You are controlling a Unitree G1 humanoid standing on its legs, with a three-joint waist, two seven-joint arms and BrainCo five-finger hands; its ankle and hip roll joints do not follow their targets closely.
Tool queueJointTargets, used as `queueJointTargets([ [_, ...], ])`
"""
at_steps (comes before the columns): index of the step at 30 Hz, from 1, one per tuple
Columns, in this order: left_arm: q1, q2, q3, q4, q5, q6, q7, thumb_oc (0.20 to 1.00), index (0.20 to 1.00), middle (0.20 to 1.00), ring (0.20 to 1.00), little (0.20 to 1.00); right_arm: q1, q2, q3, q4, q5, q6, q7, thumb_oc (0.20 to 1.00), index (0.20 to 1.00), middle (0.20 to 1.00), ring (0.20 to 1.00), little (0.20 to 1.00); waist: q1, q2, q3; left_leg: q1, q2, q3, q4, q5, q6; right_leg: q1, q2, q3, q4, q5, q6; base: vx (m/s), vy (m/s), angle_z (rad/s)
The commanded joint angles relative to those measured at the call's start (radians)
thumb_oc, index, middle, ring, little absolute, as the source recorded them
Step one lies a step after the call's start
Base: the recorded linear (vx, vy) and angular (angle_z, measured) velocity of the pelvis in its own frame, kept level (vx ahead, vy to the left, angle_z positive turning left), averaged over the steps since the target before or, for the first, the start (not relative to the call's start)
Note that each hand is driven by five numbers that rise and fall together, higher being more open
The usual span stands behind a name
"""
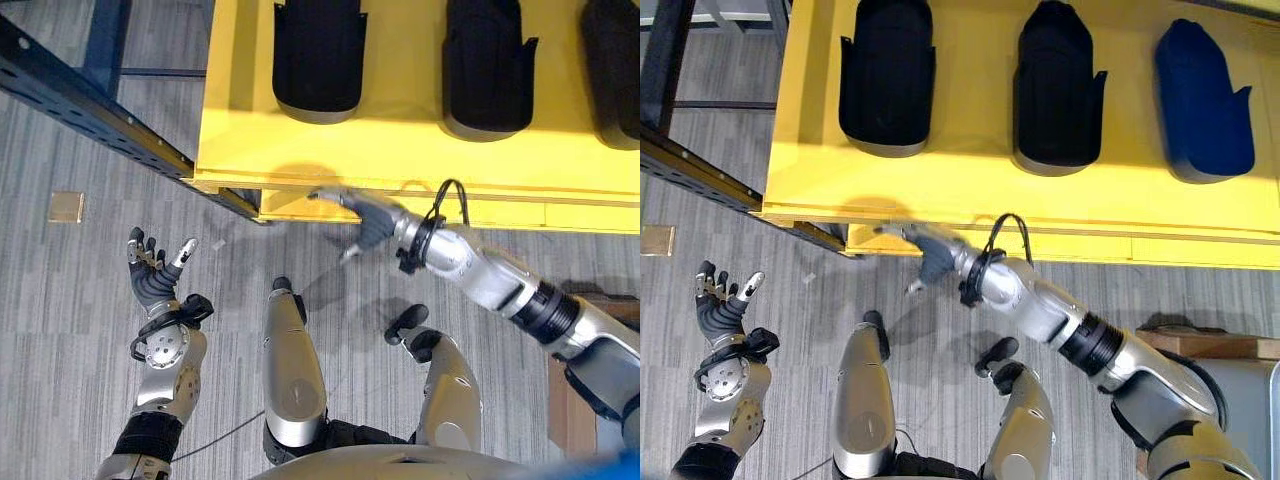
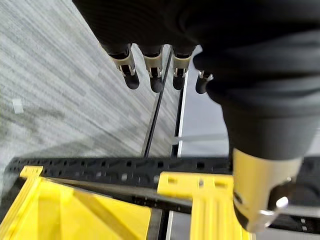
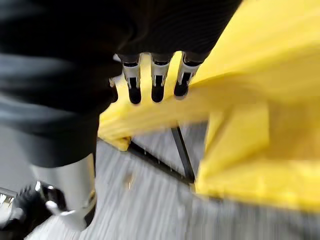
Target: Move parts from the plastic box to the shelf.
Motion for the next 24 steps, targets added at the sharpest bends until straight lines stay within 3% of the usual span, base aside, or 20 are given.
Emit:
queueJointTargets([
  [1, 0.056, 0.035, 0.004, -0.04, 0.029, -0.092, 0.034, 1.0, 1.0, 1.0, 1.0, 1.0, -0.018, 0.021, -0.048, -0.038, 0.094, -0.022, 0.002, 1.0, 1.0, 1.0, 1.0, 1.0, 0.042, 0.011, -0.013, -0.04, -0.101, 0.01, -0.111, 0.095, 0.066, 0.065, -0.047, 0.036, 0.205, -0.186, 0.118, 0.0, -0.038, -0.09],
  [5, 0.069, 0.024, 0.005, -0.06, 0.005, -0.093, 0.031, 1.0, 1.0, 1.0, 1.0, 1.0, 0.026, -0.001, -0.103, -0.121, 0.229, -0.032, -0.002, 1.0, 1.0, 1.0, 1.0, 1.0, 0.026, 0.012, -0.013, 0.001, -0.103, 0.018, -0.133, 0.103, 0.061, 0.098, -0.03, 0.042, 0.176, -0.182, 0.111, 0.01, -0.064, -0.08],
  [10, 0.098, -0.015, 0.008, -0.085, -0.087, -0.056, -0.066, 1.0, 1.0, 1.0, 1.0, 1.0, 0.133, -0.006, -0.22, -0.188, 0.477, -0.043, -0.015, 1.0, 1.0, 1.0, 1.0, 1.0, 0.001, 0.016, -0.013, 0.065, -0.108, 0.026, -0.171, 0.119, 0.053, 0.156, -0.002, 0.051, 0.122, -0.171, 0.1, 0.02, -0.065, -0.05],
  [12, 0.114, -0.052, 0.002, -0.078, -0.199, -0.029, -0.171, 1.0, 1.0, 1.0, 1.0, 1.0, 0.204, 0.015, -0.288, -0.206, 0.606, -0.042, -0.034, 1.0, 1.0, 1.0, 1.0, 1.0, -0.017, 0.023, -0.014, 0.102, -0.112, 0.029, -0.198, 0.131, 0.05, 0.183, 0.009, 0.058, 0.09, -0.162, 0.095, 0.0, -0.026, 0.02],
  [13, 0.145, -0.109, -0.01, -0.048, -0.337, 0.031, -0.363, 1.0, 1.0, 1.0, 1.0, 1.0, 0.322, 0.05, -0.406, -0.185, 0.685, -0.049, 0.011, 1.0, 1.0, 1.0, 1.0, 1.0, -0.048, 0.033, -0.037, 0.148, -0.118, 0.036, -0.243, 0.147, 0.043, 0.218, 0.026, 0.075, 0.028, -0.143, 0.092, 0.0, 0.0, 0.0],
  [14, 0.181, -0.146, -0.031, -0.048, -0.403, 0.055, -0.493, 1.0, 1.0, 1.0, 1.0, 1.0, 0.409, 0.06, -0.474, -0.154, 0.741, -0.068, 0.034, 1.0, 1.0, 1.0, 1.0, 1.0, -0.068, 0.044, -0.056, 0.179, -0.122, 0.044, -0.282, 0.162, 0.036, 0.239, 0.033, 0.087, -0.036, -0.122, 0.094, 0.03, 0.042, -0.06],
  [17, 0.209, -0.163, -0.052, -0.045, -0.401, 0.036, -0.534, 1.0, 1.0, 1.0, 1.0, 1.0, 0.502, 0.072, -0.543, -0.123, 0.795, -0.068, 0.059, 1.0, 1.0, 1.0, 1.0, 1.0, -0.085, 0.054, -0.077, 0.213, -0.13, 0.051, -0.327, 0.176, 0.032, 0.258, 0.038, 0.097, -0.09, -0.098, 0.098, 0.02, 0.071, -0.08],
  [20, 0.258, -0.189, -0.049, -0.028, -0.408, 0.055, -0.602, 1.0, 1.0, 1.0, 1.0, 1.0, 0.611, 0.112, -0.624, -0.01, 0.854, -0.065, 0.085, 1.0, 1.0, 1.0, 1.0, 1.0, -0.108, 0.067, -0.121, 0.274, -0.134, 0.052, -0.416, 0.216, 0.014, 0.312, 0.054, 0.109, -0.201, -0.064, 0.104, 0.04, 0.043, -0.08],
  [24, 0.302, -0.203, -0.032, -0.004, -0.444, 0.095, -0.708, 1.0, 1.0, 1.0, 1.0, 1.0, 0.712, 0.173, -0.691, 0.107, 0.858, -0.109, 0.063, 1.0, 1.0, 1.0, 1.0, 1.0, -0.132, 0.068, -0.18, 0.344, -0.127, 0.055, -0.525, 0.261, -0.003, 0.378, 0.071, 0.113, -0.305, -0.032, 0.112, 0.07, 0.006, -0.06],
])
